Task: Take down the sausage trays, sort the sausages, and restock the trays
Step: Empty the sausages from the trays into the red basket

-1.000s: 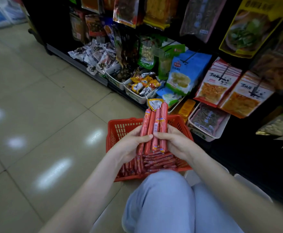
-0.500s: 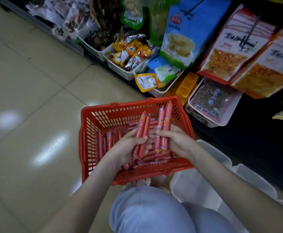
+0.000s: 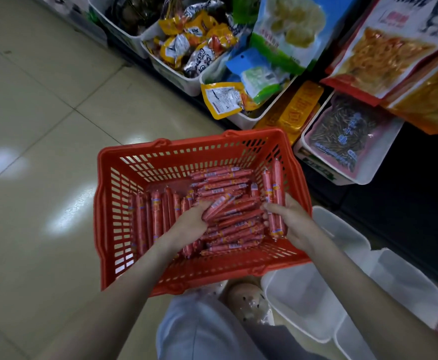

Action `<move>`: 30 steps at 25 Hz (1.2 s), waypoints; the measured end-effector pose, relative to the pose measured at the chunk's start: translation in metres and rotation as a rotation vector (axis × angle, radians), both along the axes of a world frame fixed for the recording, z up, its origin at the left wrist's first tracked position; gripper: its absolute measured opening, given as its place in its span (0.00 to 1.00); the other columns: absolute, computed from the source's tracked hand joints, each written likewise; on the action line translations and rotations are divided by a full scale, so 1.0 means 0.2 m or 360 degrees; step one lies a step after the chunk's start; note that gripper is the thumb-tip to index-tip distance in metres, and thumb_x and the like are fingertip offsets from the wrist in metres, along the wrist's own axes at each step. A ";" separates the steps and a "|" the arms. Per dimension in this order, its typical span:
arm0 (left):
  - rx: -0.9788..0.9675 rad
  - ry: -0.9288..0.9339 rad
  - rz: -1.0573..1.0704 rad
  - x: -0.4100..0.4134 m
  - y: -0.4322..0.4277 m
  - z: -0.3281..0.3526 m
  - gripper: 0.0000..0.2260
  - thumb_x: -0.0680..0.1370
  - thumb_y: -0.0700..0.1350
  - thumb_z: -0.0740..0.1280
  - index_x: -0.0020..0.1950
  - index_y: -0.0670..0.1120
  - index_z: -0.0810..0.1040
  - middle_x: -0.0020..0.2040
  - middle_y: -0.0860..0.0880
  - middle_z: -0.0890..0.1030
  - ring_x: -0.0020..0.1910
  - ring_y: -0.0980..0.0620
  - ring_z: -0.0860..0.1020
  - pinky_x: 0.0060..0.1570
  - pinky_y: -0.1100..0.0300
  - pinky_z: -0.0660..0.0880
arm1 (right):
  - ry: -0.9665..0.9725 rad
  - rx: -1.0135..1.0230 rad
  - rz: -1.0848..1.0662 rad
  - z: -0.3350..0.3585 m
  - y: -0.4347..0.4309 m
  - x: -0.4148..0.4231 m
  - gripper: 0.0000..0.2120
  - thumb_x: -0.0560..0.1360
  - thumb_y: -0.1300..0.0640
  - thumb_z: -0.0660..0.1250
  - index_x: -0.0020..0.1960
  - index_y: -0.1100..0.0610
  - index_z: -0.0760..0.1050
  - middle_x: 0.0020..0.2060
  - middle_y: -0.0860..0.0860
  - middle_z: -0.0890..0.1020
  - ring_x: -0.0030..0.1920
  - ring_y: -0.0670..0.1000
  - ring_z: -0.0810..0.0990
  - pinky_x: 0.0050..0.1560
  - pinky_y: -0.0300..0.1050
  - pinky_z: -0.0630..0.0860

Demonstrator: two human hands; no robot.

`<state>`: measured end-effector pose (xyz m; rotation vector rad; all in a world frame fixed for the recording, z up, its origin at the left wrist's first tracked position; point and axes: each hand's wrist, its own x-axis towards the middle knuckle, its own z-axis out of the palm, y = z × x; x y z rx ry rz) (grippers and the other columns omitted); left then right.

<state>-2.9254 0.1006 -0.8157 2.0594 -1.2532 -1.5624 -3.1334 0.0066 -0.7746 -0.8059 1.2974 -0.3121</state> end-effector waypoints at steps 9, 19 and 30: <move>-0.0165 -0.0930 -0.0988 -0.23 -0.17 -0.38 0.29 0.83 0.47 0.55 0.78 0.51 0.42 0.74 0.42 0.57 0.72 0.41 0.57 0.71 0.49 0.55 | 0.0313 -0.0117 0.0195 -0.31 -0.01 -0.05 0.17 0.77 0.62 0.66 0.63 0.50 0.71 0.45 0.48 0.83 0.40 0.45 0.82 0.39 0.40 0.77; -0.0073 -0.1128 -0.0759 -0.29 -0.12 -0.40 0.35 0.81 0.41 0.57 0.76 0.43 0.34 0.78 0.40 0.45 0.76 0.42 0.52 0.74 0.51 0.52 | 0.0290 -0.0027 0.0112 -0.40 0.05 0.02 0.12 0.77 0.64 0.64 0.59 0.52 0.73 0.43 0.52 0.82 0.42 0.50 0.80 0.43 0.47 0.78; -0.0085 0.0363 0.0728 -0.20 -0.02 -0.19 0.14 0.81 0.49 0.61 0.64 0.48 0.75 0.55 0.48 0.81 0.53 0.49 0.80 0.56 0.57 0.76 | 0.0092 -0.0137 0.0685 -0.33 0.12 0.25 0.18 0.77 0.65 0.63 0.65 0.54 0.68 0.47 0.47 0.79 0.43 0.37 0.79 0.42 0.30 0.73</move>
